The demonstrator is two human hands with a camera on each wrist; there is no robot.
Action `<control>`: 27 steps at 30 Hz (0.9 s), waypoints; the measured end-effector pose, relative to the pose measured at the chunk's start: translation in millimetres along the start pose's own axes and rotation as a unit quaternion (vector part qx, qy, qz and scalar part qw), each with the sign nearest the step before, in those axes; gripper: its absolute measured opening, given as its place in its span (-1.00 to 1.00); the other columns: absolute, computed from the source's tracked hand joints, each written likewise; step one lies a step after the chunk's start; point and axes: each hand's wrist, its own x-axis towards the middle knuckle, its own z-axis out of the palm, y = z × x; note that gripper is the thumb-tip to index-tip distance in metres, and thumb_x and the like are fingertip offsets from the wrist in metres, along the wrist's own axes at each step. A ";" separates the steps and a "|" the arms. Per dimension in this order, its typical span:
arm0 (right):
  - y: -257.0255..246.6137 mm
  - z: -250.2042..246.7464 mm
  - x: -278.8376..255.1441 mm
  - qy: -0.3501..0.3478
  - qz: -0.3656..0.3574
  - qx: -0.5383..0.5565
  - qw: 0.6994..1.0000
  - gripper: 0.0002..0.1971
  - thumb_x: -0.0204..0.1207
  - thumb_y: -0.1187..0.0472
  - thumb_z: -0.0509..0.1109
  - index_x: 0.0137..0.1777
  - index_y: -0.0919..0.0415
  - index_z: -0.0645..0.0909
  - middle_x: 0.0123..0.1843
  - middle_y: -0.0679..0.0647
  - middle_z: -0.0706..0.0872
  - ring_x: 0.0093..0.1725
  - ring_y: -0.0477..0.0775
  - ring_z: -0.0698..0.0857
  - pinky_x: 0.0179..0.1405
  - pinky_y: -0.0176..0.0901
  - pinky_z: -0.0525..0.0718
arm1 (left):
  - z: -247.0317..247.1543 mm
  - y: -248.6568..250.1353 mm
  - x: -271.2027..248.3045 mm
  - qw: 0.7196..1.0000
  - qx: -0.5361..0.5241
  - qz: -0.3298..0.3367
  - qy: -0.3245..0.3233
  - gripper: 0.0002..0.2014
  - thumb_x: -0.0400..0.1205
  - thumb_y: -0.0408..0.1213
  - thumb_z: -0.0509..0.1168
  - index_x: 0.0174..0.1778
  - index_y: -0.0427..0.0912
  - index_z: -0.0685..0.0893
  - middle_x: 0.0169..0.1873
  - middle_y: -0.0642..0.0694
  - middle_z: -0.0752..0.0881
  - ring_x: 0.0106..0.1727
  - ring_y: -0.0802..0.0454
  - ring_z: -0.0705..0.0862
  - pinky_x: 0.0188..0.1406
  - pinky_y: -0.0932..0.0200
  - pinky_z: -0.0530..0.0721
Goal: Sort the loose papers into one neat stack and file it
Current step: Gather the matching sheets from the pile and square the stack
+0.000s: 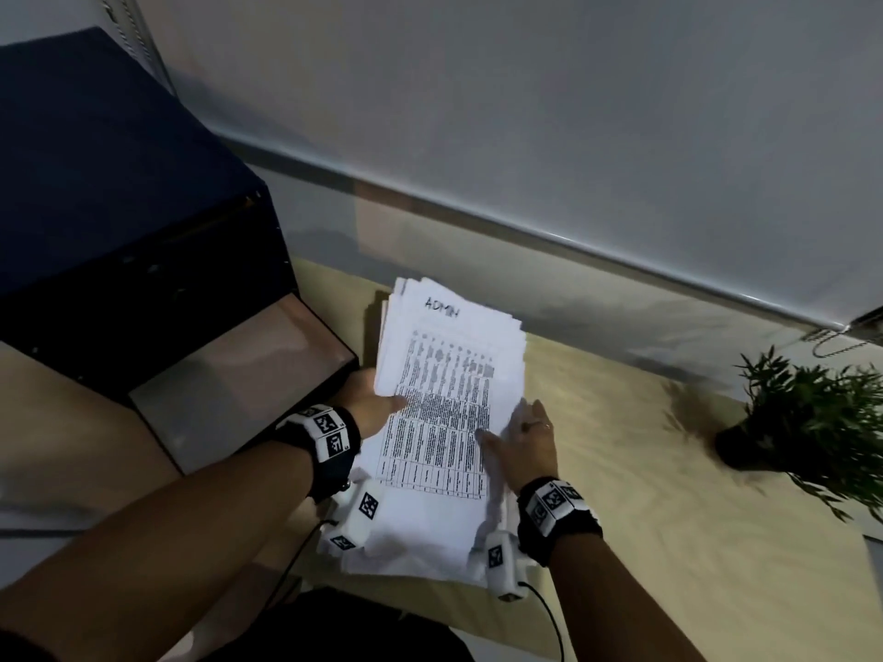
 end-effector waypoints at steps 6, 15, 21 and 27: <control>-54.1 -59.8 -21.6 0.004 -0.074 0.262 0.962 -0.05 0.21 0.37 0.73 0.58 0.29 0.30 0.32 0.07 0.67 0.19 -0.08 0.72 0.20 -0.10 0.67 | -42.0 41.1 -35.1 0.973 -0.159 0.161 -0.049 -0.68 0.58 -0.40 0.44 0.26 -0.16 0.68 0.13 0.05 0.80 0.19 0.20 0.74 0.29 0.10 0.62; -142.5 -114.2 -79.8 0.162 -0.284 0.330 0.886 -0.88 0.46 0.40 0.55 -0.11 0.51 0.76 -0.43 -0.14 0.82 -0.44 -0.33 0.69 -0.43 -0.47 0.62 | -80.5 114.6 -84.5 0.915 -0.103 0.355 0.159 -0.55 0.63 -0.50 0.35 -0.26 -0.89 0.35 -0.33 -0.72 0.41 -0.25 -0.39 0.47 -0.22 -0.16 0.41; -126.9 -89.2 -91.2 0.085 -0.245 0.362 0.895 -0.69 0.30 0.52 0.62 0.05 0.46 0.73 -0.16 -0.07 0.89 -0.15 -0.09 0.86 -0.14 -0.24 0.80 | -67.2 69.9 -68.0 0.961 -0.135 0.236 0.048 -0.17 0.47 0.01 0.51 0.42 -0.49 0.30 0.25 -0.33 0.68 0.30 -0.12 0.67 0.40 -0.04 0.55; -146.1 -104.7 -102.2 0.144 -0.272 0.384 0.870 -0.40 0.27 0.47 0.65 0.33 0.34 0.60 0.22 0.13 0.79 0.07 -0.10 0.83 0.07 -0.19 0.79 | -65.1 78.2 -54.3 0.941 -0.171 0.290 0.033 -0.28 0.46 -0.28 0.54 0.44 -0.28 0.29 0.33 -0.04 0.68 0.39 0.12 0.64 0.51 0.04 0.47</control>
